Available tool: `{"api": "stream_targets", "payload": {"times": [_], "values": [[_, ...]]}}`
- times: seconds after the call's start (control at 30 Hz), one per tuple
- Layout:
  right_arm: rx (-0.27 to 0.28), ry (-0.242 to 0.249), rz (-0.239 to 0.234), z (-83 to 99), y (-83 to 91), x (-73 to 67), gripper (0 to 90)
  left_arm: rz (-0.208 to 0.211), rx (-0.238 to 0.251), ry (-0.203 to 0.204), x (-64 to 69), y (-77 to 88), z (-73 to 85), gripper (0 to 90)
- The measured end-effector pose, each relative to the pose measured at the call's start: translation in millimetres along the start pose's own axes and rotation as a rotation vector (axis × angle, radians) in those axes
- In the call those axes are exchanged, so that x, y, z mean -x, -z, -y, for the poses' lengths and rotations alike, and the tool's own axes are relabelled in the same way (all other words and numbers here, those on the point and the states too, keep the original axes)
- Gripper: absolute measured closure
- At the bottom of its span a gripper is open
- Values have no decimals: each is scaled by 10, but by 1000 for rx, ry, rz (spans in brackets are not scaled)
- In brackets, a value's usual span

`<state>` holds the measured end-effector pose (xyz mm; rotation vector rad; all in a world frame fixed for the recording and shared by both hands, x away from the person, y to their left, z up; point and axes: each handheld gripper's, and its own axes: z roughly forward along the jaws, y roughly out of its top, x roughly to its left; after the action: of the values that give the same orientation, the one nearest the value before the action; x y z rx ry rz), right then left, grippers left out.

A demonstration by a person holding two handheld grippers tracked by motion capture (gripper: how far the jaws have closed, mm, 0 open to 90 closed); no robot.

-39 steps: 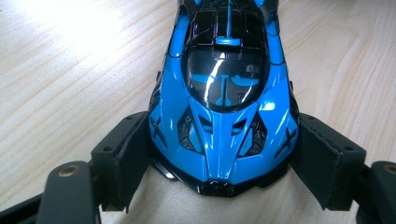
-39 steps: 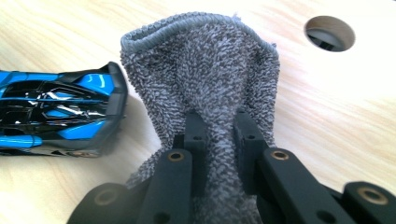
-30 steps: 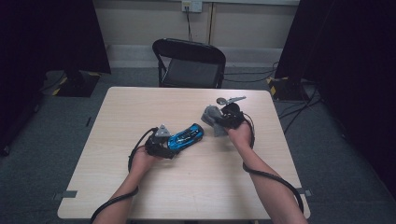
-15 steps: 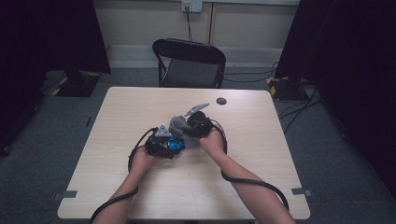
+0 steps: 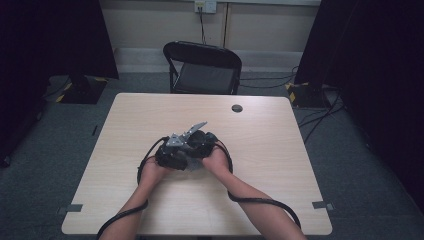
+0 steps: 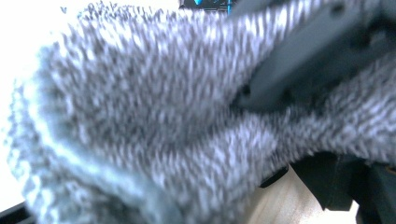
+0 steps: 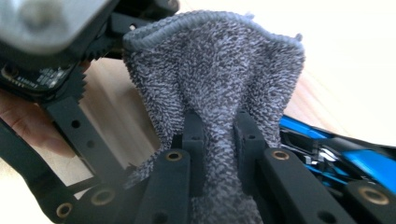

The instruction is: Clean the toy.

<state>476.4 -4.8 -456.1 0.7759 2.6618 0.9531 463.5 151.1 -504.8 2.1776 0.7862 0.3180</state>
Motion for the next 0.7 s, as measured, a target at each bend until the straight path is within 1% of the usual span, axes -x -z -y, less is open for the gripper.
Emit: {"api": "stream_targets", "payload": {"times": [0.07,0.17,0.3,0.4,0.57,0.63,0.7], "values": [[5,4,3,8,-9,-14,784,0,0,0,0,0,0,235],[8,-4,-2,16,-6,1,784,0,0,0,0,0,0,235],[4,4,3,6,2,1,784,0,0,0,0,0,0,235],[6,-1,0,13,20,40,784,0,-9,-12,-7,5,-2,235],[9,-12,0,10,60,107,784,1,-9,-11,-7,5,-1,235],[10,-14,7,11,73,121,785,1,-9,-11,-7,5,-1,235],[14,-22,7,16,84,146,785,5,-8,-5,-3,3,0,235]]}}
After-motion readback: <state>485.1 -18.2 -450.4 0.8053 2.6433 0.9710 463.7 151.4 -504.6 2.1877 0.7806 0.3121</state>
